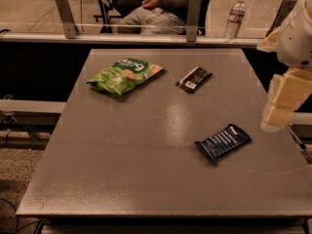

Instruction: Move rxbar chocolate near rxbar blueberry

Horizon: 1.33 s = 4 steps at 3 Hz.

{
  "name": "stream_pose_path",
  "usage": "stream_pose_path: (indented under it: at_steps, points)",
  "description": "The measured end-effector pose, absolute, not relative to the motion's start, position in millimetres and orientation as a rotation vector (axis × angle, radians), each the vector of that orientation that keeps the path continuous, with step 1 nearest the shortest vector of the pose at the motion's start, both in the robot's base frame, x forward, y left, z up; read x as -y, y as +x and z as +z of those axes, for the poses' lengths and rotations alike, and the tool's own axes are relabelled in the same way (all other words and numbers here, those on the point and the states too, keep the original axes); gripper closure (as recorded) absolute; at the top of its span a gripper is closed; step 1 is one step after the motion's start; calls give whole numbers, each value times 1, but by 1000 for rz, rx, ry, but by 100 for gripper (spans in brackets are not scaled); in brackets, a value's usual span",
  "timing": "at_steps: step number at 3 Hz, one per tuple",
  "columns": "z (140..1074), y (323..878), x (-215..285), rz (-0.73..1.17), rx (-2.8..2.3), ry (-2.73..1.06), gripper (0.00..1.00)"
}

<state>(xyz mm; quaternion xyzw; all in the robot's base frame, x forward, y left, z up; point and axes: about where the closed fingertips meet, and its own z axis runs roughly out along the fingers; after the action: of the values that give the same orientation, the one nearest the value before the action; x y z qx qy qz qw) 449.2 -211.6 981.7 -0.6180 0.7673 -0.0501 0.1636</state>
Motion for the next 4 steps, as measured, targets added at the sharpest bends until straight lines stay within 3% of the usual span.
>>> stream_pose_path:
  at_steps: [4]
  points:
    - [940,579,157,-80,-1920,-2126,0]
